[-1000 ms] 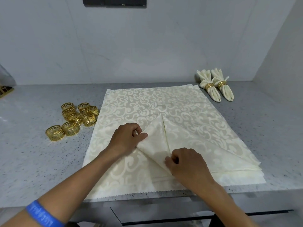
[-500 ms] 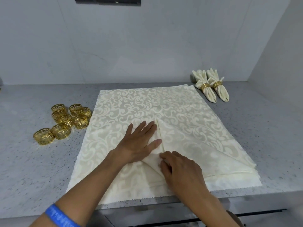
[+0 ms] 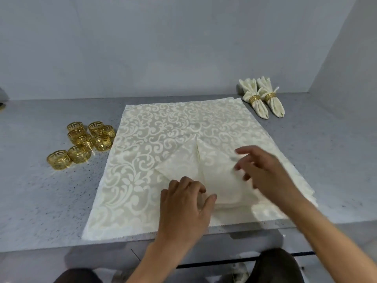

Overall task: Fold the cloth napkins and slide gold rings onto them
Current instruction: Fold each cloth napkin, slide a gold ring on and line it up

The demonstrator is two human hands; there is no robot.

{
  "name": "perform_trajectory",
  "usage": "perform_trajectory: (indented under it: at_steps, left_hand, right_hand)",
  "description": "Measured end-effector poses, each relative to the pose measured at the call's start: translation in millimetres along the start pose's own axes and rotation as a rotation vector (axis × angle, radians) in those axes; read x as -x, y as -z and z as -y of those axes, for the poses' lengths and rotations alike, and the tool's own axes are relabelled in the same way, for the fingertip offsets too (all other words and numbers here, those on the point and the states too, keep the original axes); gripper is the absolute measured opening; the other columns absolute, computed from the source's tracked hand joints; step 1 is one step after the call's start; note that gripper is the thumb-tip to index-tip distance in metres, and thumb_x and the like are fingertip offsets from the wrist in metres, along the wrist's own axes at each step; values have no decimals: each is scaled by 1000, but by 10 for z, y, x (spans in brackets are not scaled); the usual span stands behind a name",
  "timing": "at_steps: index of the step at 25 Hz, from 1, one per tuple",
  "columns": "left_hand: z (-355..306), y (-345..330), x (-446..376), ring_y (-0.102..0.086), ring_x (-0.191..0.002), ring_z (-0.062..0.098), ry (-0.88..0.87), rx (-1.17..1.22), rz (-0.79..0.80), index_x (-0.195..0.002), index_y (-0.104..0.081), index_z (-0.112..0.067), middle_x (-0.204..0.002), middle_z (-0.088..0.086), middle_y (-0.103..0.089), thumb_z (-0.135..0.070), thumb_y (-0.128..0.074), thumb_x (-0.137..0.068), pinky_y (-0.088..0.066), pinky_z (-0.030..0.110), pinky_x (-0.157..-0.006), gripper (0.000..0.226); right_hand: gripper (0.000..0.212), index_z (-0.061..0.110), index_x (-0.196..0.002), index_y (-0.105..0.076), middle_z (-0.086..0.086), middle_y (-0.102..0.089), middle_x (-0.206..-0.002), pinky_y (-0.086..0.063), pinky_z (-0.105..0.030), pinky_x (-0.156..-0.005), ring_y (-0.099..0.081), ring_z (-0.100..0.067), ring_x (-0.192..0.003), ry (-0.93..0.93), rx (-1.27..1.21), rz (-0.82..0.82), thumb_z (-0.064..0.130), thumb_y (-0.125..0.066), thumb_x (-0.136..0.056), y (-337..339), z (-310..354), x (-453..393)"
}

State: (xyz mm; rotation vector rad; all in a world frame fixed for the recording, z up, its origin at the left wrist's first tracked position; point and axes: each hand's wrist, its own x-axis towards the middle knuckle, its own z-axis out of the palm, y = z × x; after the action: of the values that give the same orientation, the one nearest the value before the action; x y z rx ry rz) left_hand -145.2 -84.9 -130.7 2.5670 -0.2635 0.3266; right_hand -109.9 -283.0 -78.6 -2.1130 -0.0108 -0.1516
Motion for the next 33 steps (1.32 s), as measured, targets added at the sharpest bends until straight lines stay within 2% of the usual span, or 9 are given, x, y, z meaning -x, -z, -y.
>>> perform_trajectory:
  at_steps: [2,4,7,16,19,22,24,28,33]
  left_hand:
    - [-28,-67,-20,-45,-98,8,-10,-35,-19,-95,-62,-33,-99,-20,-53,-51,-59,-87,-37,30,-87,19]
    - [-29,-132,1,-49,-95,11,-69,-18,-59,-93,-66,-32,-97,-18,-56,-39,-64,-86,-41,30,-84,10]
    - [-15,-178,56,-50,-88,11,-118,-8,-91,-85,-70,-29,-93,-17,-57,-35,-61,-86,-48,30,-78,11]
    - [59,-214,116,-52,-82,7,-219,-71,-154,-76,-70,-25,-92,-15,-54,-30,-65,-87,-47,30,-73,13]
    - [44,-216,117,-51,-82,7,-244,-122,-161,-77,-65,-25,-88,-14,-51,-32,-55,-92,-48,30,-71,19]
    - [7,-184,127,-49,-83,7,-222,-110,-161,-76,-61,-25,-88,-15,-50,-31,-45,-92,-48,30,-73,24]
    - [-61,-177,128,-49,-81,8,-191,-84,-150,-72,-61,-23,-84,-13,-51,-34,-42,-92,-48,32,-74,30]
    - [-147,-217,107,-51,-74,10,-92,-118,-216,-61,-64,-24,-75,-13,-53,-42,-52,-90,-48,31,-70,36]
    - [-74,-357,101,-56,-76,14,-74,-73,-297,-81,-64,-23,-78,-11,-57,-30,-59,-85,-43,30,-71,9]
  right_hand:
    - [21,30,-117,-56,12,-65,-90,-47,-29,-65,-61,-10,-70,75,427,-55,28,-57,-95,388,-223,-147]
    - [23,33,-113,-53,13,-63,-85,-46,-26,-64,-59,-5,-69,19,574,129,41,-60,-93,658,-445,-181]
    - [20,34,-103,-50,4,-62,-73,-43,-25,-59,-52,-5,-59,6,465,425,39,-65,-90,853,-573,-181]
    - [21,24,-90,-56,-10,-38,-65,-28,-33,-52,-29,-26,-59,-158,156,771,11,-73,-86,1103,-593,-344]
    - [22,3,-91,-69,-28,-55,-66,-39,-26,-44,-49,-31,-48,-248,-327,684,16,-71,-74,1108,-386,-460]
    - [30,0,-95,-73,-31,-69,-101,-41,-23,-39,-66,-30,-59,-290,-642,565,7,-50,-77,761,-109,-756]
    - [16,1,-87,-70,-22,-71,-95,-35,-23,-40,-57,-22,-53,-210,-411,479,9,-56,-89,381,16,-955]
    - [25,10,-70,-63,-2,-47,-55,-29,-22,-44,-36,-11,-45,-176,-64,304,26,-74,-86,-221,51,-1195]
    - [5,20,-86,-61,7,-62,-78,-47,-29,-69,-59,-13,-73,-10,333,174,24,-65,-85,-589,-143,-1275]
